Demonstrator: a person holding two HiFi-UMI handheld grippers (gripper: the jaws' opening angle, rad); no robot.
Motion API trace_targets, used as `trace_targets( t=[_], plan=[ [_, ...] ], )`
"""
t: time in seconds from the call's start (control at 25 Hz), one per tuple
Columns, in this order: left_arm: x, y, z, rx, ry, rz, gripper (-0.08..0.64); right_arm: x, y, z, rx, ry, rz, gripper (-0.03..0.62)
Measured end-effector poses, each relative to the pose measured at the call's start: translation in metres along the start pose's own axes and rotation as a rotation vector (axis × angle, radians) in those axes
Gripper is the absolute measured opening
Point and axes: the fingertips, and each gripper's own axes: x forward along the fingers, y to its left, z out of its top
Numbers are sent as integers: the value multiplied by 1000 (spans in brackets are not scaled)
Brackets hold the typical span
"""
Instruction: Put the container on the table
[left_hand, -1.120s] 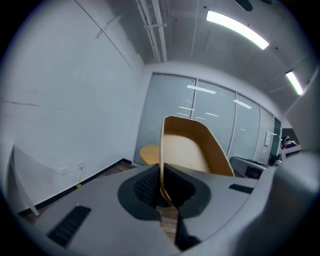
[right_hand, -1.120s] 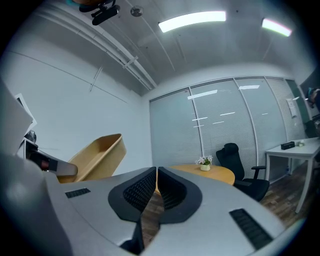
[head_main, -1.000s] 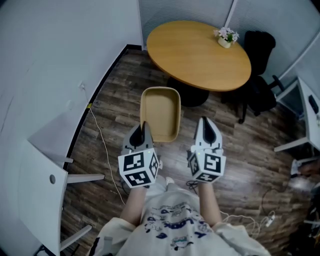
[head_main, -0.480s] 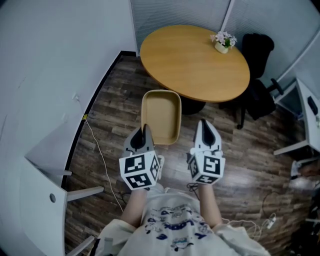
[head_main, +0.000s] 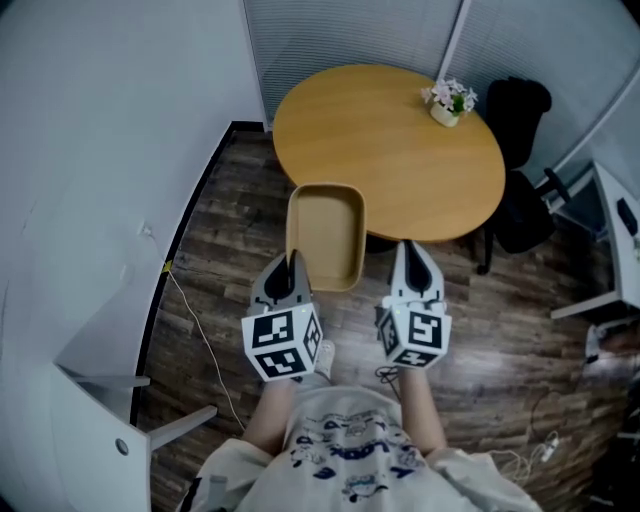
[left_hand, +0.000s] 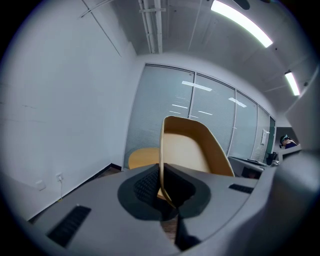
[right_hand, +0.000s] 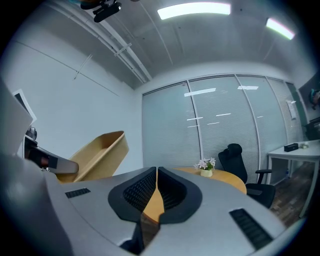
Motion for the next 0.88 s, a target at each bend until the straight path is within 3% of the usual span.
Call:
trace_targets(
  t=[0.36, 0.88],
  plan=[
    [84, 30, 36, 14, 9, -30, 9, 87, 1, 7, 9, 0, -41, 11],
    [135, 58, 31, -24, 59, -21, 9, 140, 1, -16, -5, 65, -56, 11]
  ],
)
